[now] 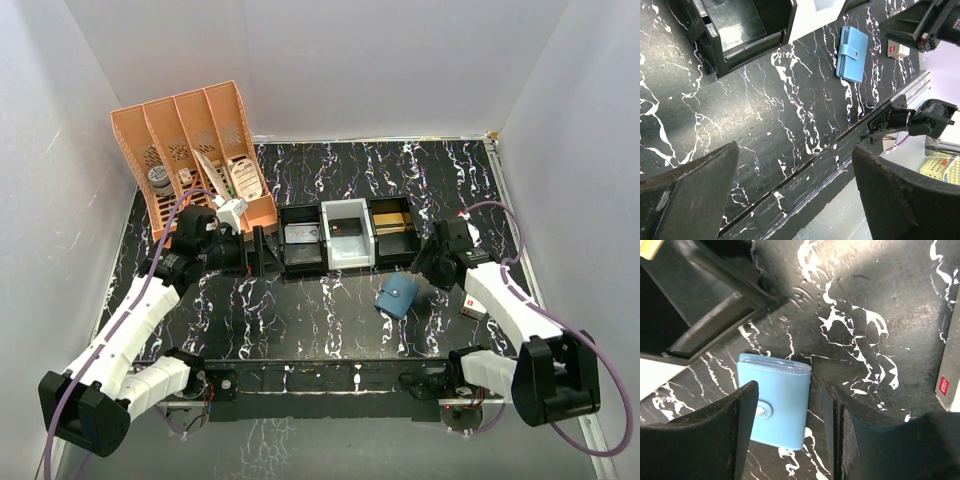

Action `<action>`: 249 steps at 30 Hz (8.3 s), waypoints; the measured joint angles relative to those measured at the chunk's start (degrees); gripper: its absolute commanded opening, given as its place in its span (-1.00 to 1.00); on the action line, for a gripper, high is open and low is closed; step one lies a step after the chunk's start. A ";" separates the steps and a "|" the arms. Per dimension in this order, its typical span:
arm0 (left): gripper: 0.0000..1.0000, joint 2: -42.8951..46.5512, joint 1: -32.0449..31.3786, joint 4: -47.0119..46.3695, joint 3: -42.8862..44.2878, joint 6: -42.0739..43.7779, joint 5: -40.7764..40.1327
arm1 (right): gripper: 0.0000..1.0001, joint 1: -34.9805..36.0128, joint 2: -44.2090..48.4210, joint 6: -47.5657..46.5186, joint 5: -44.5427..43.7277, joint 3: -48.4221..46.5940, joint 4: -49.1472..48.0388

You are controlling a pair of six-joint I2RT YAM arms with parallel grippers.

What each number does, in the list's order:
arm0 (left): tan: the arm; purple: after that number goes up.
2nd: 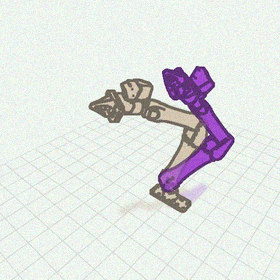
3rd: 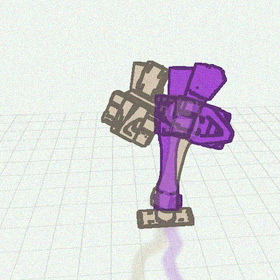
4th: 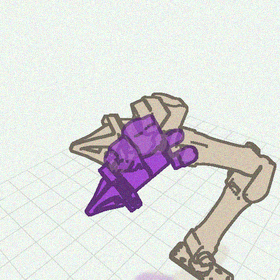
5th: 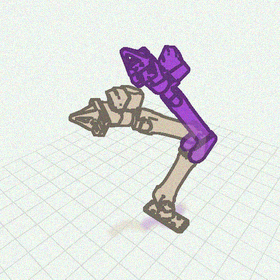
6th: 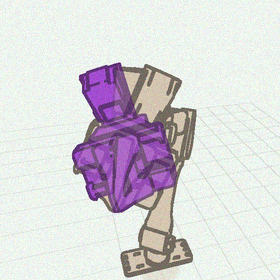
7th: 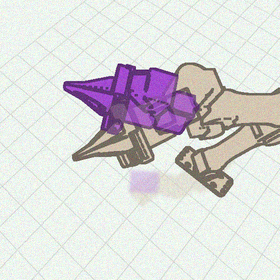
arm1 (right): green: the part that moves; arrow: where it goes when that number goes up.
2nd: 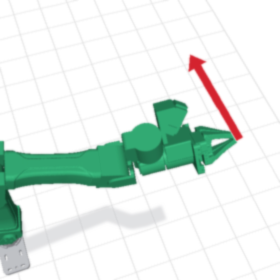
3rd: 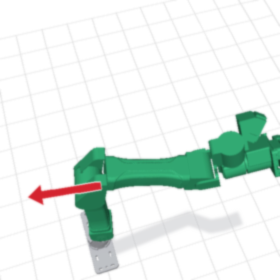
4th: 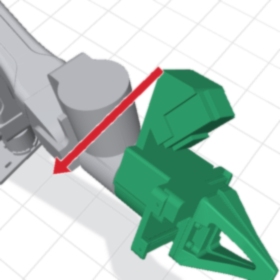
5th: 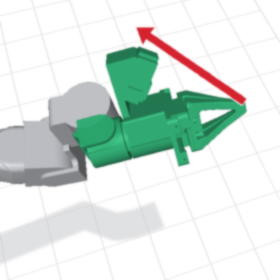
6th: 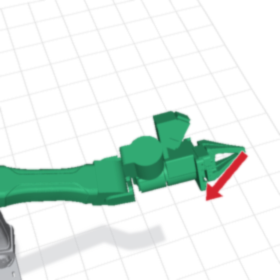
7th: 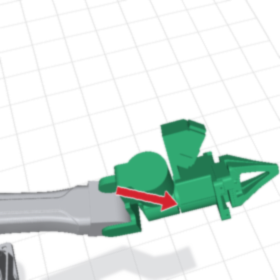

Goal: Take the credit cards out of the card holder

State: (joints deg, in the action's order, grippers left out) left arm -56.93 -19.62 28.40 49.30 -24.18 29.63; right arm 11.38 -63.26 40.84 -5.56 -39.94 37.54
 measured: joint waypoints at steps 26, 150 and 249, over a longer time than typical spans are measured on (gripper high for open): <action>0.23 -7.76 -21.86 -10.27 -2.86 -14.29 -17.35 | -0.10 17.97 -10.08 0.46 25.44 10.16 -20.65; -0.04 -46.07 -42.88 -1.25 19.47 -22.82 -52.85 | -0.78 19.65 -8.98 10.05 23.37 11.32 -29.11; -0.23 -45.57 -41.33 -5.62 18.05 -4.94 -51.82 | 0.00 19.74 -0.02 19.28 8.72 13.62 -22.40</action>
State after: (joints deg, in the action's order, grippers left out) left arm -102.50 -60.95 22.79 67.35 -29.12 -22.20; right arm 31.11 -63.29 60.12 3.16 -26.33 15.14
